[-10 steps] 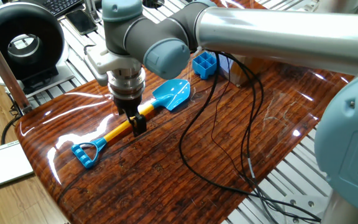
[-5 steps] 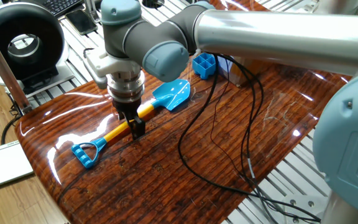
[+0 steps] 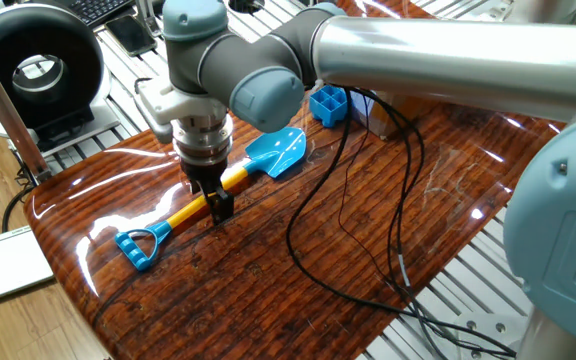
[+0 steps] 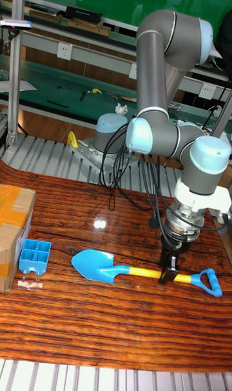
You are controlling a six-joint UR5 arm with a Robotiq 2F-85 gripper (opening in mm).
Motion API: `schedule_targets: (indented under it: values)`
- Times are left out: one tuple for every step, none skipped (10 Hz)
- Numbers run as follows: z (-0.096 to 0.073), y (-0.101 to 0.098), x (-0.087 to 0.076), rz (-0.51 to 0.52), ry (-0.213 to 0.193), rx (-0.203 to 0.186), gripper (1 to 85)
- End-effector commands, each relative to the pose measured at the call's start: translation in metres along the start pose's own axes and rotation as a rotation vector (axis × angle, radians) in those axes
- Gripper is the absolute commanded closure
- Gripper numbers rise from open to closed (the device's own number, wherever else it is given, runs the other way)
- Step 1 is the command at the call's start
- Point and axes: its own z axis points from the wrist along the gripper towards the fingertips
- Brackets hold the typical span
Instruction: Use a shovel to scoop up an object
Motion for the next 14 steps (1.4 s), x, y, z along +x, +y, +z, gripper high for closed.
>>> schedule_targets:
  values:
    - [-0.005,0.000,-0.001,0.050,-0.011,-0.006,84.3]
    - [-0.009,0.001,0.002,0.040,-0.005,-0.021,84.3]
    - [-0.015,0.002,0.005,0.055,0.002,-0.026,84.3]
    - [-0.023,0.000,0.009,0.062,0.018,-0.026,84.3]
    - [-0.031,0.001,0.009,0.067,0.019,-0.039,84.3]
    - [-0.040,-0.001,0.010,0.070,0.019,-0.041,84.3]
    - [-0.047,-0.001,0.010,0.079,0.010,-0.046,84.3]
    - [-0.052,0.001,0.008,0.078,-0.012,-0.055,84.3]
    - [-0.056,0.001,0.004,0.070,-0.048,-0.055,84.3]
    - [-0.058,-0.001,-0.002,0.068,-0.081,-0.050,84.3]
    - [-0.057,-0.003,-0.005,0.065,-0.087,-0.043,84.3]
    - [-0.057,-0.005,-0.007,0.063,-0.094,-0.032,84.3]
    - [-0.057,-0.006,-0.009,0.070,-0.104,-0.029,84.3]
    - [-0.057,-0.008,-0.009,0.070,-0.102,-0.024,84.3]
